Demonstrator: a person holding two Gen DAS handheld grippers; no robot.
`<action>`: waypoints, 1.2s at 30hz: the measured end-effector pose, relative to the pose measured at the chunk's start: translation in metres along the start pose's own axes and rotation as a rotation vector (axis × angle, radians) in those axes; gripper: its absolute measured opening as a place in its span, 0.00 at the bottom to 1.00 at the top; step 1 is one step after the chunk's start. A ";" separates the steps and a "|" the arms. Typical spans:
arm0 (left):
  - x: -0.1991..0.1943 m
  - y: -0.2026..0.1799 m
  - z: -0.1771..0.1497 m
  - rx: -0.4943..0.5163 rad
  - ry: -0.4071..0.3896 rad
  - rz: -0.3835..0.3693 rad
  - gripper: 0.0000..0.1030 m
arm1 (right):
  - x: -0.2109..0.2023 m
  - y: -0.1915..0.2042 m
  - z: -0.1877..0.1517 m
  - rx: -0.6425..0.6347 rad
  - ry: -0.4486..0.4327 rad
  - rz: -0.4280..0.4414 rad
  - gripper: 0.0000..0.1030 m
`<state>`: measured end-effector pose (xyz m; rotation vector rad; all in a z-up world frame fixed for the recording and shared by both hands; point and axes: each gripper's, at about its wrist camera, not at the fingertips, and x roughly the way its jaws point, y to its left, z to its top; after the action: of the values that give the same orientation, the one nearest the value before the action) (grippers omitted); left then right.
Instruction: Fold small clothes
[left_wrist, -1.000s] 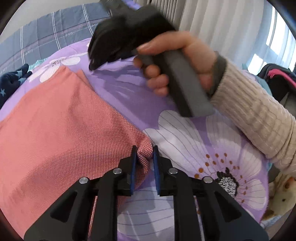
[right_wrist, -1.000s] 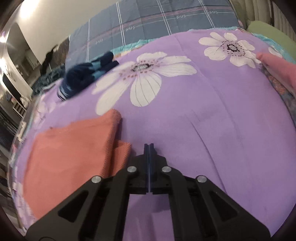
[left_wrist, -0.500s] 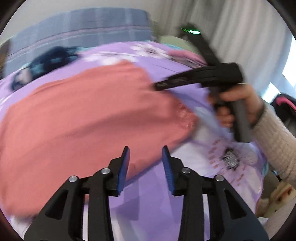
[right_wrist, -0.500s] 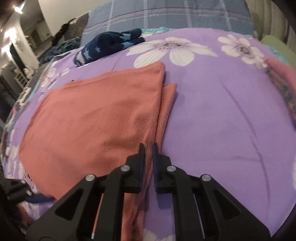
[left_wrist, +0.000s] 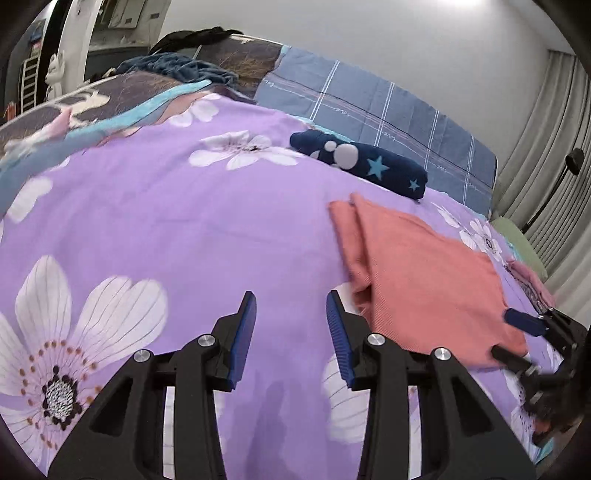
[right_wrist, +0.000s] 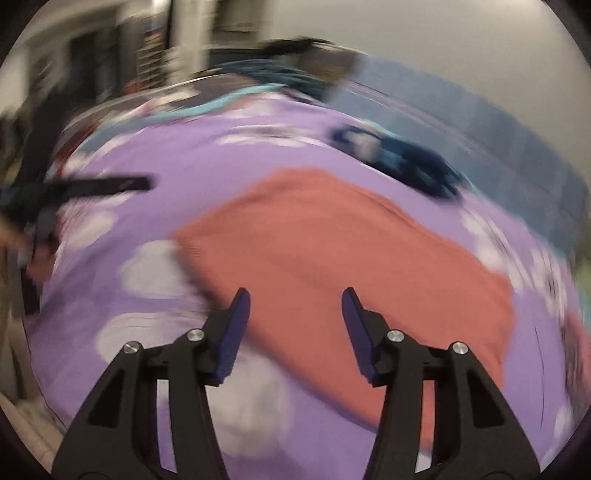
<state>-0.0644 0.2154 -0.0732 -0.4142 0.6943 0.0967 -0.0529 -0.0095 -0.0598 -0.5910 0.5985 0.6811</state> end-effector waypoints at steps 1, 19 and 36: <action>0.001 0.006 -0.004 -0.013 0.005 -0.017 0.39 | 0.007 0.016 0.004 -0.049 -0.002 -0.012 0.50; 0.080 0.001 0.050 0.051 0.208 -0.323 0.49 | 0.092 0.081 0.021 -0.306 0.025 -0.255 0.46; 0.202 -0.031 0.118 -0.070 0.344 -0.495 0.05 | 0.101 0.089 0.030 -0.339 0.016 -0.233 0.06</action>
<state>0.1686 0.2242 -0.1106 -0.6680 0.9080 -0.4283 -0.0444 0.1066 -0.1338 -0.9672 0.4218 0.5607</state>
